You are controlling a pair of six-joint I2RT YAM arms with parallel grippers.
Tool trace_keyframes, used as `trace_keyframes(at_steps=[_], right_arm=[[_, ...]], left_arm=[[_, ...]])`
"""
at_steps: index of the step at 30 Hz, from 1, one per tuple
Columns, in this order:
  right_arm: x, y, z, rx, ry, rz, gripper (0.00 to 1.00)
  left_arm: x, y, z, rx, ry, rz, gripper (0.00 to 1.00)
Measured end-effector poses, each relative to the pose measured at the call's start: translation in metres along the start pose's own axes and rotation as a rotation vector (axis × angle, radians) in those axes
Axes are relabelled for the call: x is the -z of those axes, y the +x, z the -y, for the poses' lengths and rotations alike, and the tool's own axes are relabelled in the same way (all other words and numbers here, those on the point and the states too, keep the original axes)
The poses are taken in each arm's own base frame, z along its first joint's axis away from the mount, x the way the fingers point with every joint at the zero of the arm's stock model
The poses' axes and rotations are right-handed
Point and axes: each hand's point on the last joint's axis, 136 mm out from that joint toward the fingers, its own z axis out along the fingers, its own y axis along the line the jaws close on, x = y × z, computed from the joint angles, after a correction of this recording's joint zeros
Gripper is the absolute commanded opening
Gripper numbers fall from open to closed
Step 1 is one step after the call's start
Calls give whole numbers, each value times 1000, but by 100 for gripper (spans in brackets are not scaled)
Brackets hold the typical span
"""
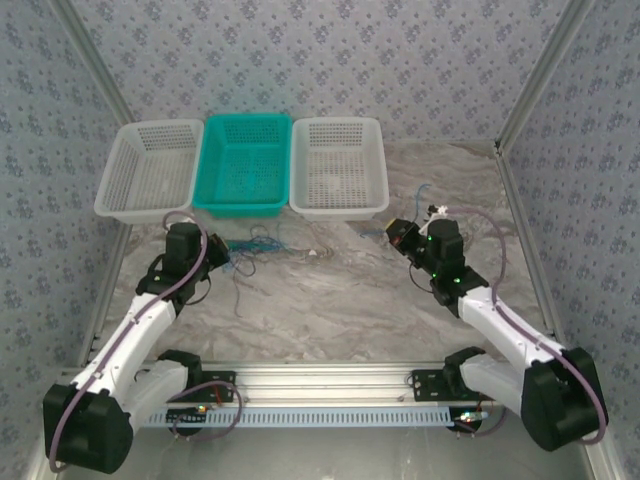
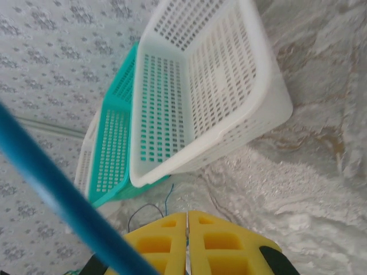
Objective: Untangle the cables
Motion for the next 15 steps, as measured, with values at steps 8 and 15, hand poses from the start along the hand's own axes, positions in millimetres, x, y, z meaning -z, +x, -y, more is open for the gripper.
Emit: trace_keyframes(at_steps=[8, 15], right_arm=[[-15, -39, -108, 372, -94, -49, 0], [-143, -79, -146, 602, -36, -118, 0]], left_arm=[[7, 30, 65, -161, 329, -109, 0], [33, 56, 120, -356, 516, -153, 0]])
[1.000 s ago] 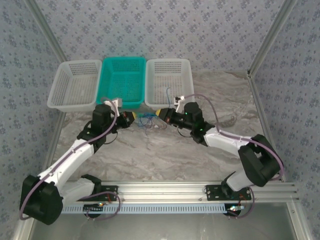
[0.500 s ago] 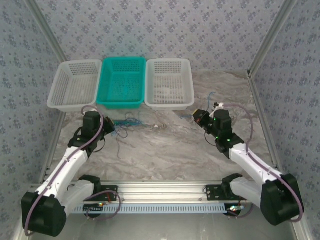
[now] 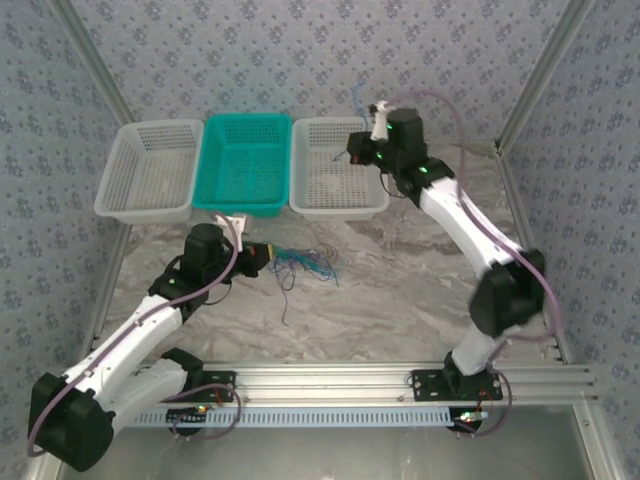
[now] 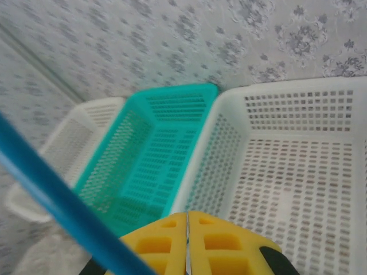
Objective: Untangle the cables
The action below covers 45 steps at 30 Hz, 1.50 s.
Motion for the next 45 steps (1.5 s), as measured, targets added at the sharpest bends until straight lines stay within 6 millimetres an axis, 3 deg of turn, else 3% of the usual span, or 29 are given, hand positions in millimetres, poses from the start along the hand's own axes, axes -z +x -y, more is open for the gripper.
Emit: trace_keyframes(at_steps=[2, 5, 8, 11, 13, 15, 19, 21, 24, 27, 31, 33, 35, 40, 42, 45], right_arm=[[-44, 22, 21, 12, 40, -81, 6], [-90, 72, 55, 11, 99, -224, 44], [-104, 110, 74, 20, 133, -342, 61], [-95, 112, 71, 36, 131, -368, 63], [-78, 97, 61, 53, 116, -338, 63], [-48, 79, 47, 70, 99, -293, 63], [37, 41, 8, 116, 37, -135, 65], [80, 34, -14, 149, -11, -45, 67], [123, 57, -45, 203, -120, 29, 67], [133, 106, -66, 264, -223, 2, 68], [118, 180, -86, 378, -349, -111, 68], [113, 204, -94, 435, -407, -144, 67], [109, 213, -101, 480, -452, -142, 64], [96, 213, -114, 513, -541, -125, 60], [92, 213, -123, 521, -591, -126, 43], [85, 219, -127, 508, -622, -146, 8]], left_arm=[[1, -4, 9, -27, 20, 6, 0], [1, -6, 15, -50, 34, 13, 0], [0, -4, 16, -60, 34, 8, 0], [-4, -4, 17, -67, 31, 0, 0], [-6, -6, 18, -72, 31, -4, 0], [-9, -7, 19, -79, 31, -8, 0], [-14, -9, 23, -99, 41, -17, 0], [-17, -10, 26, -109, 46, -23, 0], [-23, -14, 32, -123, 53, -32, 0], [-28, -17, 39, -134, 66, -42, 0], [-35, -16, 52, -169, 92, -61, 0], [-37, -16, 59, -185, 106, -68, 0], [-38, -15, 64, -198, 118, -70, 0], [-38, -11, 73, -217, 138, -80, 0], [-38, -9, 76, -228, 144, -83, 0], [-38, -11, 76, -229, 137, -77, 0]])
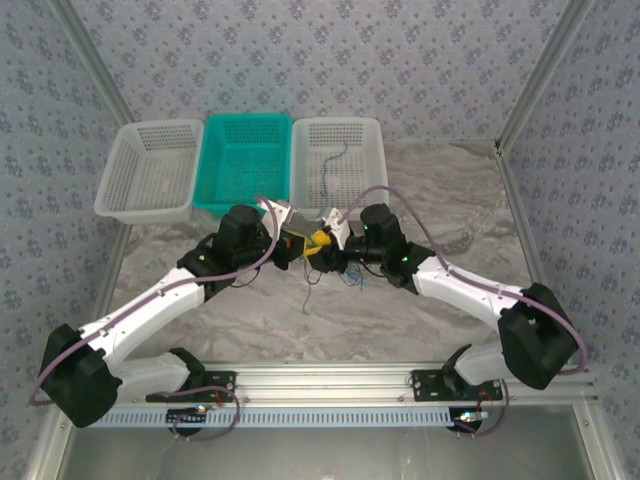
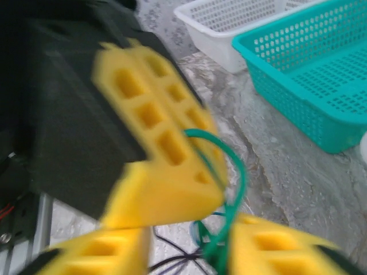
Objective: Untangle the cables
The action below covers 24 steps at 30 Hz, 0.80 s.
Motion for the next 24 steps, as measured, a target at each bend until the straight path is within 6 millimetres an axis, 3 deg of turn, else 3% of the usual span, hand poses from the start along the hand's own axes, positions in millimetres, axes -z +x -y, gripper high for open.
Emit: trace_keyframes(at_steps=[1, 3, 7, 10, 14, 19, 21, 24], right_arm=[[-2, 2, 4, -10, 3, 0, 0], [-3, 2, 5, -26, -4, 3, 0], [-1, -6, 2, -25, -28, 34, 0], [3, -14, -7, -5, -67, 69, 0], [15, -29, -6, 7, -69, 126, 0], [33, -36, 3, 21, -28, 177, 0], [39, -38, 6, 30, -15, 195, 0], [47, -44, 8, 43, -2, 229, 0]], left_arm=[[0, 0, 0, -2, -3, 0, 0], [0, 0, -3, -2, -16, -1, 2], [7, -6, -1, -7, -21, 27, 35], [20, -20, 3, 20, -21, 88, 45], [50, -45, -9, 142, -45, 195, 49], [85, -61, -56, 448, -127, 301, 51], [88, -61, -64, 547, -109, 315, 52], [75, -49, -59, 647, -15, 264, 52]])
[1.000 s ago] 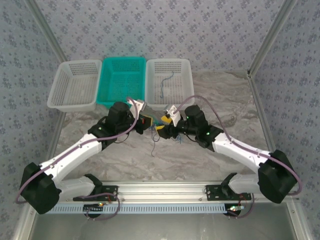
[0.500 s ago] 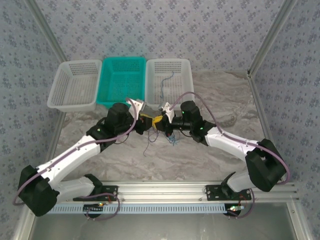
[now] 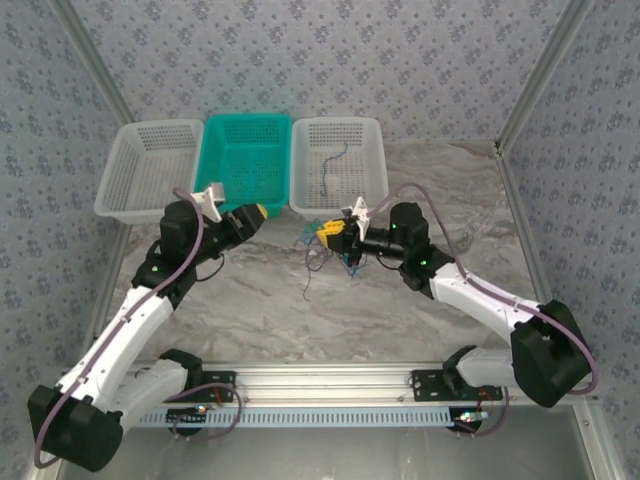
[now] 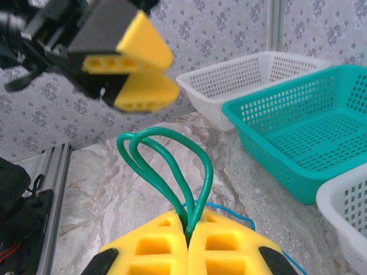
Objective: Untangle the cables
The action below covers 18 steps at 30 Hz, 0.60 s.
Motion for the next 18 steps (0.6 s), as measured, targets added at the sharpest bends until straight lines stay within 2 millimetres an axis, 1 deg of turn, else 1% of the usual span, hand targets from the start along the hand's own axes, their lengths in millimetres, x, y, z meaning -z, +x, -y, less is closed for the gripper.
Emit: trace_keyframes(at_steps=[4, 7, 9, 11, 16, 18], right_arm=[[3, -9, -2, 8, -10, 29, 0], [3, -11, -4, 8, -17, 38, 0], [3, -11, -4, 5, -18, 38, 0], [4, -12, -4, 5, -18, 40, 0], [7, -16, -7, 13, -19, 51, 0], [8, -16, -7, 14, -19, 52, 0]], left_arm=[[-25, 22, 5, 80, 75, -141, 51], [-41, 43, 8, 102, 104, -238, 46], [-47, 53, 11, 108, 114, -281, 43], [-52, 55, 15, 109, 125, -301, 41], [-56, 54, 23, 95, 151, -303, 35], [-58, 57, 25, 94, 156, -313, 35]])
